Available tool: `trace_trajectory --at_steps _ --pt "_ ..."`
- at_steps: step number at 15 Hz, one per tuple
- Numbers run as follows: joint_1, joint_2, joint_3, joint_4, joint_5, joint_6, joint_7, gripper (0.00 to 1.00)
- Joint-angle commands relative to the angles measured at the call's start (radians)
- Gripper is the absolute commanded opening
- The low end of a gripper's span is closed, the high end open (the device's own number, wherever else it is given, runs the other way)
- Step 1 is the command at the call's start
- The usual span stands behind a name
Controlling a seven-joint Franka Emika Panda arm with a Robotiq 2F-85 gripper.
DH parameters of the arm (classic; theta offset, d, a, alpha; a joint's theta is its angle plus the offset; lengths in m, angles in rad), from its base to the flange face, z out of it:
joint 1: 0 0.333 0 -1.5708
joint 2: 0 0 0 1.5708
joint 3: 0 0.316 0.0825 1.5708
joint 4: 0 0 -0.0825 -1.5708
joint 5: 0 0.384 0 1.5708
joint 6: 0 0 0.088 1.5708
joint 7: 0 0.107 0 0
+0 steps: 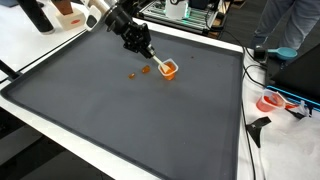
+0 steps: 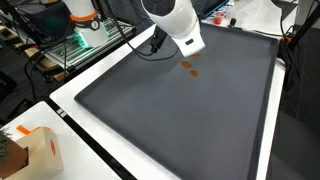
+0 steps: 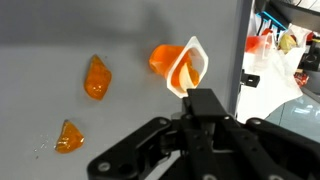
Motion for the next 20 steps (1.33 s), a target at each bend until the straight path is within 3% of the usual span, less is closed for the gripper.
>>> trace_trajectory --at_steps 1,9,14,20 --pt "-0.007 0.005 -0.005 -0.002 0.044 -0.009 -0.088 0.03" --pt "-0.025 0.036 -0.021 0.016 0.069 -0.119 -0.164 0.03" --pt "-0.033 0.066 -0.040 0.038 0.069 -0.223 -0.153 0.03" --pt "-0.042 0.089 -0.063 0.064 0.088 -0.263 -0.125 0.03"
